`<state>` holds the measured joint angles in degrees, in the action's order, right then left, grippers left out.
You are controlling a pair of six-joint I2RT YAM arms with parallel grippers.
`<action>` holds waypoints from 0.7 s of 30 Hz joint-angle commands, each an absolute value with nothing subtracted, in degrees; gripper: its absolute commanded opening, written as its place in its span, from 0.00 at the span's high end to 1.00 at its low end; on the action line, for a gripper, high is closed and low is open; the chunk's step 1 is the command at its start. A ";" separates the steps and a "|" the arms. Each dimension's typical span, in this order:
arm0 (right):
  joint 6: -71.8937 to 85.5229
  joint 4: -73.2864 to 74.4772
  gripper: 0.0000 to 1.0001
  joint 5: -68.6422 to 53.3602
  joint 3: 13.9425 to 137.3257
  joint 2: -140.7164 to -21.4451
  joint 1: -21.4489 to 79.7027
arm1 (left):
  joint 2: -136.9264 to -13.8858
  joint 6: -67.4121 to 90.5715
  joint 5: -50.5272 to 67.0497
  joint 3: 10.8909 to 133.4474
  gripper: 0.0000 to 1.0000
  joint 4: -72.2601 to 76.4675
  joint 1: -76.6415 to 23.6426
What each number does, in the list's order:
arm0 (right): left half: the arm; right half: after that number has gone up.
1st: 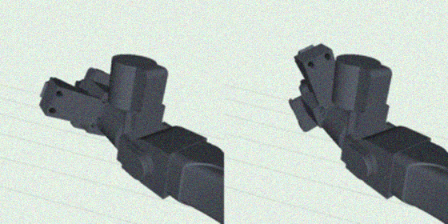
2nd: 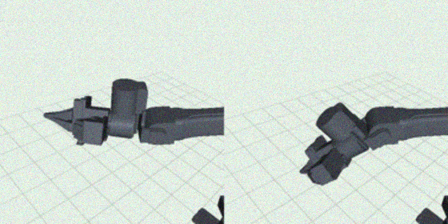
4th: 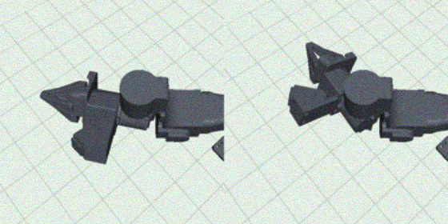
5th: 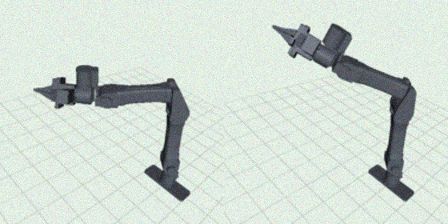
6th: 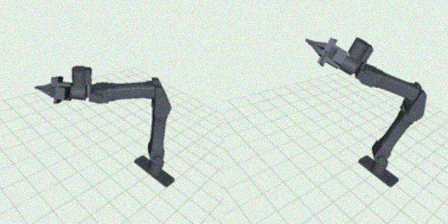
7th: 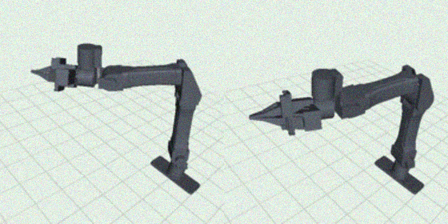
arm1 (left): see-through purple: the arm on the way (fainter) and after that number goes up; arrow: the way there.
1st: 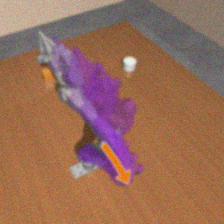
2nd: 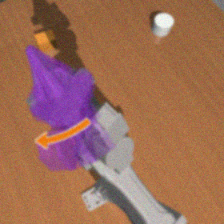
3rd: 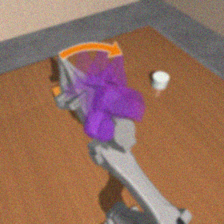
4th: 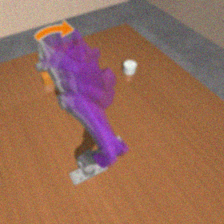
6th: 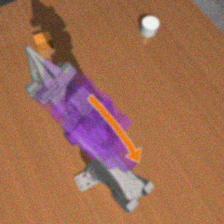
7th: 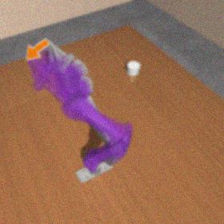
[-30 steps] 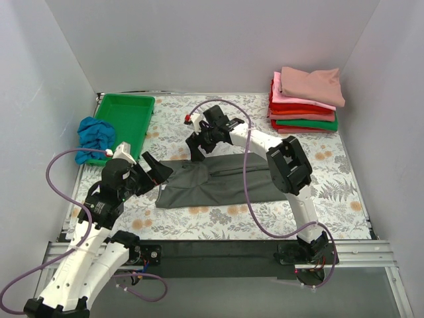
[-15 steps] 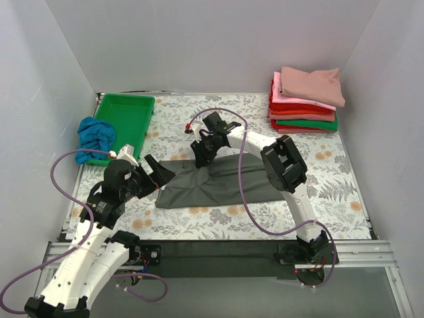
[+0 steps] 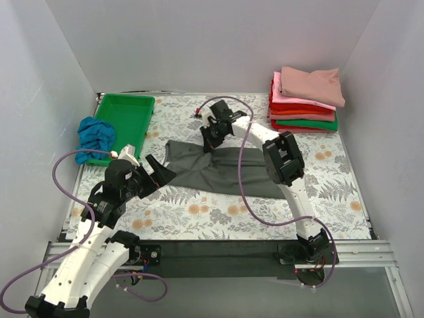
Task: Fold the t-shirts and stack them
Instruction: Fold the tshirt
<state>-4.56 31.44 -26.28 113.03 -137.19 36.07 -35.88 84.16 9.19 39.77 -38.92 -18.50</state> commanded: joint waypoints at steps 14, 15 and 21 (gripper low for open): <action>-19.26 28.99 0.26 -20.32 113.22 -122.72 21.45 | -65.75 99.92 11.43 39.10 0.17 -21.28 -18.37; -22.38 29.87 0.22 -23.70 111.12 -117.56 21.18 | -69.66 100.45 10.82 42.94 0.19 -20.83 -18.46; -36.82 32.43 0.13 -34.98 87.56 -94.27 20.66 | -92.61 102.13 8.36 57.11 0.42 -16.35 -18.46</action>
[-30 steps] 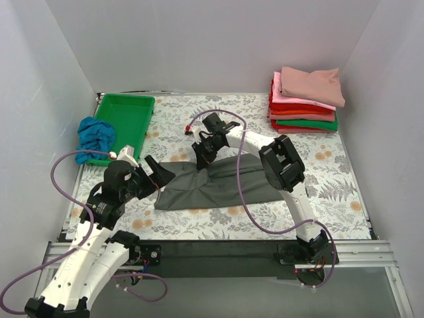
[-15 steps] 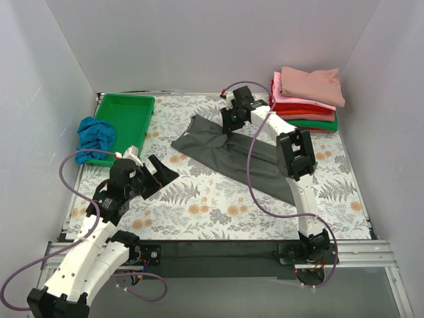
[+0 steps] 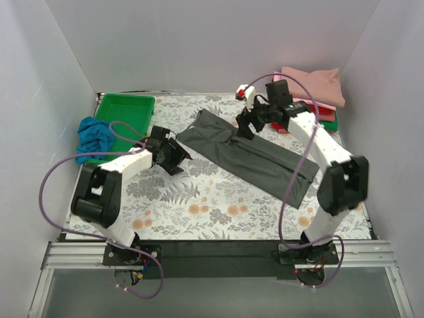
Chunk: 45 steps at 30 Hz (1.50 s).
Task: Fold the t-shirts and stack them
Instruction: Fold the tshirt
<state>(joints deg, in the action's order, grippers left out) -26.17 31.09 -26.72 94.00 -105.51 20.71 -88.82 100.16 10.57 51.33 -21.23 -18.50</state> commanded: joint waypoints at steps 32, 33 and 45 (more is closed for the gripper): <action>-47.11 41.75 0.09 -28.80 55.56 -65.48 21.42 | -139.50 77.88 14.05 124.55 0.54 -47.82 -7.03; -46.76 41.40 0.09 -26.30 52.68 -65.57 26.58 | -137.83 76.04 15.28 123.41 0.47 -45.72 -7.03; -36.40 26.11 0.14 1.74 44.64 -77.07 41.40 | -87.97 68.21 15.56 83.65 0.30 -28.40 -7.21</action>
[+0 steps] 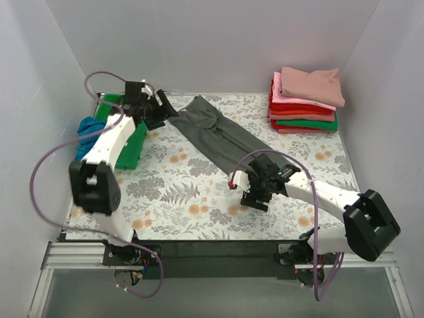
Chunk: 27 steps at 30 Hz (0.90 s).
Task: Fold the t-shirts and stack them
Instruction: Fold the tshirt
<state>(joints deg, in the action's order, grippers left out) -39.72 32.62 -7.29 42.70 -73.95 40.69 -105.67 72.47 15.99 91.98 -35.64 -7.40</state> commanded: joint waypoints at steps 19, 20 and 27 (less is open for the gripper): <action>-36.12 36.73 0.94 -13.34 47.98 -82.36 52.98 | -50.09 68.47 40.07 55.63 0.24 -29.62 -7.29; -36.65 37.09 0.95 -13.71 48.86 -82.44 54.65 | -50.45 68.12 40.51 56.07 0.24 -29.79 -7.56; -36.48 38.67 0.96 -18.11 65.20 -91.74 63.80 | -52.03 67.24 41.05 59.59 0.25 -32.16 -8.44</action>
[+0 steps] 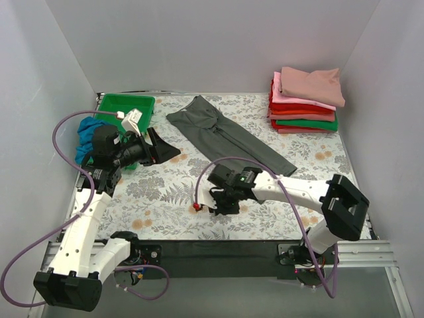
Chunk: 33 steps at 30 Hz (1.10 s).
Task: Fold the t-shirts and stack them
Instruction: Fold the tshirt
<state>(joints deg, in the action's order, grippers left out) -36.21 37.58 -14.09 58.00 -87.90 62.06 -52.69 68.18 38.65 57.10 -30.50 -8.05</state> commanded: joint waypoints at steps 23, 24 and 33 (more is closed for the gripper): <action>-33.22 29.18 0.31 4.04 43.77 -82.96 40.52 | -44.38 70.66 42.97 48.25 0.24 -28.56 -9.23; -33.14 29.01 0.32 3.69 43.86 -83.66 40.17 | -44.56 70.84 43.76 48.34 0.24 -28.22 -9.23; -33.66 32.60 0.91 -8.51 43.94 -84.99 39.64 | -44.03 72.07 45.17 47.02 0.24 -27.16 -9.58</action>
